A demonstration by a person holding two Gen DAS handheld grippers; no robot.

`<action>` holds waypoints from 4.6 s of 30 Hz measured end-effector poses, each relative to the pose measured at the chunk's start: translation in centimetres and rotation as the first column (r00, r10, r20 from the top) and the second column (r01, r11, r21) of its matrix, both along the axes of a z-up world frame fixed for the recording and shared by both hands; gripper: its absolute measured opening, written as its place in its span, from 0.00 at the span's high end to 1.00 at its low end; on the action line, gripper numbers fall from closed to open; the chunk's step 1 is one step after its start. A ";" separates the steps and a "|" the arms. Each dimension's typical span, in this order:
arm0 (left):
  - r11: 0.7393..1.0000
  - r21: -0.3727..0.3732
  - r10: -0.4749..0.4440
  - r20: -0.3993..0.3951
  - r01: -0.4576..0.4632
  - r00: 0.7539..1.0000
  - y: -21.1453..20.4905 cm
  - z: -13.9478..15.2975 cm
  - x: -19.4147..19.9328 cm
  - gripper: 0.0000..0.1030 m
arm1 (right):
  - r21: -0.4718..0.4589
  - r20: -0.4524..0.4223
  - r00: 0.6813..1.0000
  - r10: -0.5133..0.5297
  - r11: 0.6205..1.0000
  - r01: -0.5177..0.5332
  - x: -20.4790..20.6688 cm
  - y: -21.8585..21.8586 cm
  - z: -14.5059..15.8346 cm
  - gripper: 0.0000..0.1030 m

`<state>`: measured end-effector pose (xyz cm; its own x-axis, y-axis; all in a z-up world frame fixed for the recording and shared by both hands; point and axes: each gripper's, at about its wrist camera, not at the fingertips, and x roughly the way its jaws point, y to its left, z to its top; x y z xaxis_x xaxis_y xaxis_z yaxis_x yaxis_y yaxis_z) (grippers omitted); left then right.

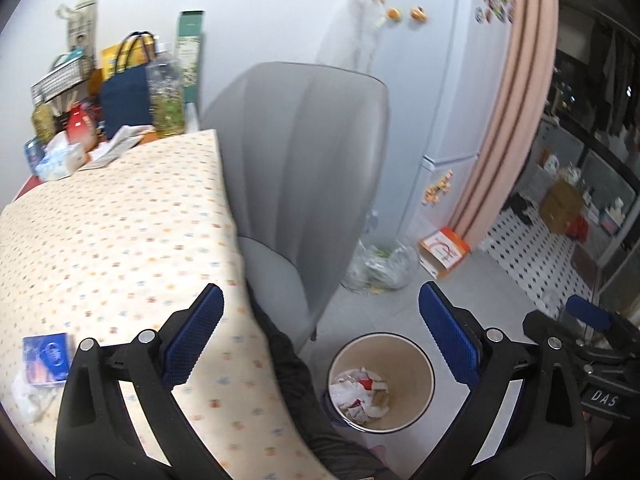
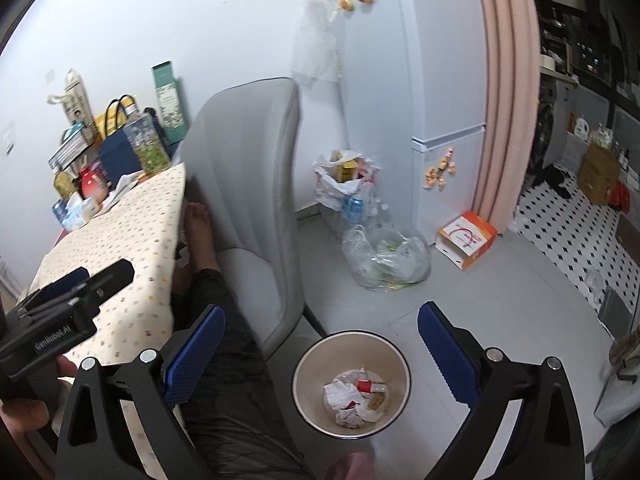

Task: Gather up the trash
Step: 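Move both tools back over the remaining tissues on the table, then close the left gripper on the white tissue while the right approaches the blue pack, then grasp the blue tissue pack with the right gripper and lift it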

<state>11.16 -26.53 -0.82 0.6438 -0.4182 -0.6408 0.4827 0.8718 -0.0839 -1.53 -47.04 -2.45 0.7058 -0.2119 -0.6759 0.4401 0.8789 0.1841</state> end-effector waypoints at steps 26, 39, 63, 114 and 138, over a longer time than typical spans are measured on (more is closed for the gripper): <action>0.934 -0.039 0.354 -0.046 -0.356 0.934 20.6 -1.1 0.6 0.06 | -0.035 -0.020 0.954 0.298 0.954 -0.299 6.8 15.5 1.5 0.08; 0.857 -0.003 0.512 -0.104 -0.515 0.852 30.0 -4.0 0.4 0.06 | -0.023 -0.042 0.917 0.397 0.917 -0.399 8.8 20.5 0.4 0.08; 0.860 0.025 0.505 -0.172 -0.509 0.846 32.4 -6.9 0.3 0.96 | -0.013 -0.097 0.843 0.529 0.846 -0.533 11.5 28.5 -1.4 0.08; 0.734 -0.027 0.668 -0.152 -0.679 0.728 40.8 -7.1 0.3 0.97 | -0.009 -0.205 0.712 0.672 0.726 -0.687 17.1 39.6 -5.1 0.44; 0.833 -0.039 0.547 -0.087 -0.551 0.833 33.0 -3.8 0.1 0.97 | 0.027 -0.071 0.793 0.605 0.796 -0.605 12.4 30.7 -0.7 0.58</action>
